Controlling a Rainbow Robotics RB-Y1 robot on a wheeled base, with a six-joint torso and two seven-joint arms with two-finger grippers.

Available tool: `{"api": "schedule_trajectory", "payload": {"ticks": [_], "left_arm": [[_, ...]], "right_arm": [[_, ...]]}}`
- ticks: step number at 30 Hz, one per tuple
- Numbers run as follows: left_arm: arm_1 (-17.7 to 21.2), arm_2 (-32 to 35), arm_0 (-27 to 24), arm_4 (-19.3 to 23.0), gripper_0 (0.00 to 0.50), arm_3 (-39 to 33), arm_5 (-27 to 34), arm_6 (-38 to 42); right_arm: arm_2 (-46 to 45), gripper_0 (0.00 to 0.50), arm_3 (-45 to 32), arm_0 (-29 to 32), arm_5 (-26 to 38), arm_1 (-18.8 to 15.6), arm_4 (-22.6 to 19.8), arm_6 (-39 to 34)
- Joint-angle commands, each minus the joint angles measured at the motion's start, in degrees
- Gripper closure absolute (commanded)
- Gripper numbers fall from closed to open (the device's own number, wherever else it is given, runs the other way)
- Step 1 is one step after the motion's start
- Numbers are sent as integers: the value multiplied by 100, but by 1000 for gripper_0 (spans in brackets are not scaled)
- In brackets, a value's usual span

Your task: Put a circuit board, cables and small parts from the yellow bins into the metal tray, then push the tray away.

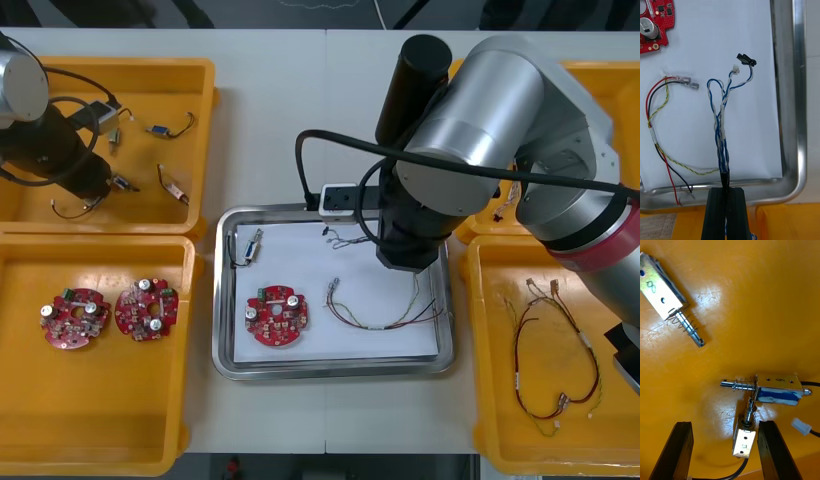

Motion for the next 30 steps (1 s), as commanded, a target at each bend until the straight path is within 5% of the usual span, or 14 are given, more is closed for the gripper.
{"api": "schedule_trajectory", "payload": {"ticks": [1, 14, 15, 17, 25, 26, 27, 28, 30], "left_arm": [[-60, -172, 79, 2, 0, -61, -151, -298], [-60, -172, 369, 37, 0, -61, -354, -316], [-60, -172, 369, 37, 99, -61, -354, -316], [-60, -181, 369, 46, 497, -61, -345, -298], [-24, -49, 369, 89, 500, -105, -310, -210], [2, -23, 369, 89, 500, -157, -274, -193], [11, -5, 369, 89, 500, -193, -248, -184], [37, 30, 360, 72, 500, -245, -178, -166], [72, 135, 360, 37, 500, -377, -28, -122]], "right_arm": [[480, 500, 269, -217, -508, 103, 7, -142], [1324, 500, 1060, -226, -1686, 103, 455, -133], [1324, 500, 1148, -226, -1747, 112, 447, -116], [1324, 500, 1262, -226, -1835, 112, 455, -89], [1324, 500, 1324, -226, -1897, 129, 622, -19], [1324, 474, 1324, -226, -1897, 138, 658, -19], [1324, 391, 1324, -226, -1897, 147, 658, -19], [1324, 181, 1324, -226, -1897, 147, 658, -19], [1324, 14, 1324, -226, -1897, 164, 658, -45]]}}
